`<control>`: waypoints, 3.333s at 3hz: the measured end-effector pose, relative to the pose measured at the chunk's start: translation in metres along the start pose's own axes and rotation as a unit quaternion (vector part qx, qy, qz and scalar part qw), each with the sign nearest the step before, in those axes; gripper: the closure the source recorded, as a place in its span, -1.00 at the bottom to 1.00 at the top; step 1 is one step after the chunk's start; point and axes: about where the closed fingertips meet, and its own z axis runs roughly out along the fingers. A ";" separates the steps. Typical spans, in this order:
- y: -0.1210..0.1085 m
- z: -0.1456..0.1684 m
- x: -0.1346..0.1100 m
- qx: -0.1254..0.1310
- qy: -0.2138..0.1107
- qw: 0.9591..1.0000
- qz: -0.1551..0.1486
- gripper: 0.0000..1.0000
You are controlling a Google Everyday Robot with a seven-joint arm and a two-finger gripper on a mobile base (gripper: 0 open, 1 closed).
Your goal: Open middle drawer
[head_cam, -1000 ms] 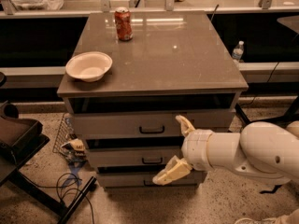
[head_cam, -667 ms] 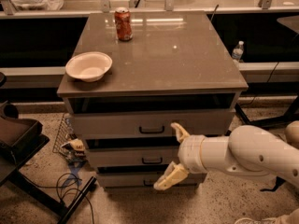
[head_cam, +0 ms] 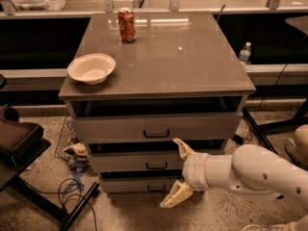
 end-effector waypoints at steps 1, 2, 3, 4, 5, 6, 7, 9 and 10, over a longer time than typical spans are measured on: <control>0.000 0.003 0.013 0.003 0.009 1.000 0.005 -1.00; 0.001 0.014 0.064 -0.010 0.041 0.999 0.005 -1.00; -0.007 0.021 0.148 -0.030 0.094 0.995 -0.001 -1.00; -0.022 0.022 0.192 -0.031 0.122 0.992 0.000 -1.00; -0.078 0.044 0.232 -0.013 0.149 0.988 -0.024 -1.00; -0.078 0.050 0.232 -0.020 0.144 0.989 -0.024 -1.00; -0.104 0.085 0.252 -0.028 0.149 0.988 -0.025 -1.00; -0.103 0.087 0.252 -0.030 0.149 0.988 -0.025 -0.66; -0.102 0.089 0.252 -0.032 0.148 0.988 -0.025 -0.17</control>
Offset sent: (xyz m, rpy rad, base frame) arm 0.0165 -0.0859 -0.1366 -0.1997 0.0924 -0.0174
